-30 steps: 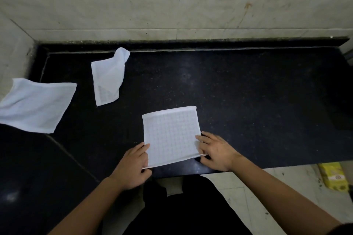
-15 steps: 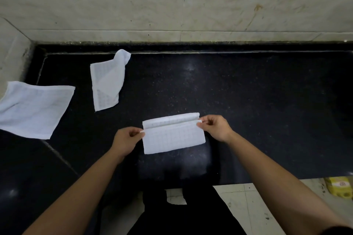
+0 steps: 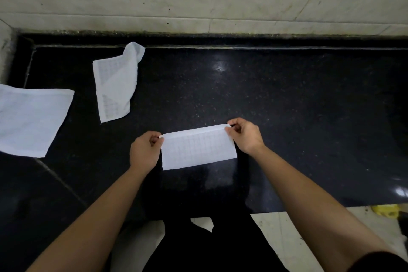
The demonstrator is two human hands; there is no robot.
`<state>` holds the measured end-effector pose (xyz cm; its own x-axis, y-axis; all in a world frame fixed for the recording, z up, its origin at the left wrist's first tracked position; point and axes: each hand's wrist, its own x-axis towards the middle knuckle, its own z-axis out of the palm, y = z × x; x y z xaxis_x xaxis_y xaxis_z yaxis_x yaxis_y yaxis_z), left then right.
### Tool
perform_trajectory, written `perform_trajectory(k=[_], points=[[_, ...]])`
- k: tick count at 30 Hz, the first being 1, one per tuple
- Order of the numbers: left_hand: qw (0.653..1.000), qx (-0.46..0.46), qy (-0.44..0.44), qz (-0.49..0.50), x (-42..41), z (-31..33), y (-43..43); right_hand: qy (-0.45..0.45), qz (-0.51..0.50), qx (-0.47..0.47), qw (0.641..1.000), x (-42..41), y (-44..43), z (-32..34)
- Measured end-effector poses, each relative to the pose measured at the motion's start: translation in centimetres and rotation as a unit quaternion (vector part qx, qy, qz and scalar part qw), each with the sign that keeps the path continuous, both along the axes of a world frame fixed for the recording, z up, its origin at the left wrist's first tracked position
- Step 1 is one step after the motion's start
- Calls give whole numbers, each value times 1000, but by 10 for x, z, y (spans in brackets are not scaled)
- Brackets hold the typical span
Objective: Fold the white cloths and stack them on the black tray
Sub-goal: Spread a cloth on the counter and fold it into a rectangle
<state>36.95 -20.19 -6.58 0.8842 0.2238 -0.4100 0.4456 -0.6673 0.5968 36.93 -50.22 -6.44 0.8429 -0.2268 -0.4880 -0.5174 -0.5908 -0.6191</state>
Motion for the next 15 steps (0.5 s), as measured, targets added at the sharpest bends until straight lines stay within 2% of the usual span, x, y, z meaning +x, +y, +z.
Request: perform_trajectory(k=[5, 7, 9, 10, 12, 15], points=[[999, 15, -19, -42, -6, -3, 1, 6, 17, -18, 1000, -7, 2, 4], [989, 77, -80, -103, -12, -3, 1, -56, 88, -129, 986, -13, 6, 6], [954, 158, -165, -193, -21, -4, -1, -161, 174, -240, 941, -23, 17, 8], [935, 177, -192, -239, -25, -5, -3, -186, 212, -253, 925, -26, 25, 8], [908, 187, -195, -320, -30, -8, -9, -173, 292, -238, 910, -29, 45, 4], [871, 233, -151, -406, -35, -20, -13, -147, 372, -259, 879, -35, 70, -15]])
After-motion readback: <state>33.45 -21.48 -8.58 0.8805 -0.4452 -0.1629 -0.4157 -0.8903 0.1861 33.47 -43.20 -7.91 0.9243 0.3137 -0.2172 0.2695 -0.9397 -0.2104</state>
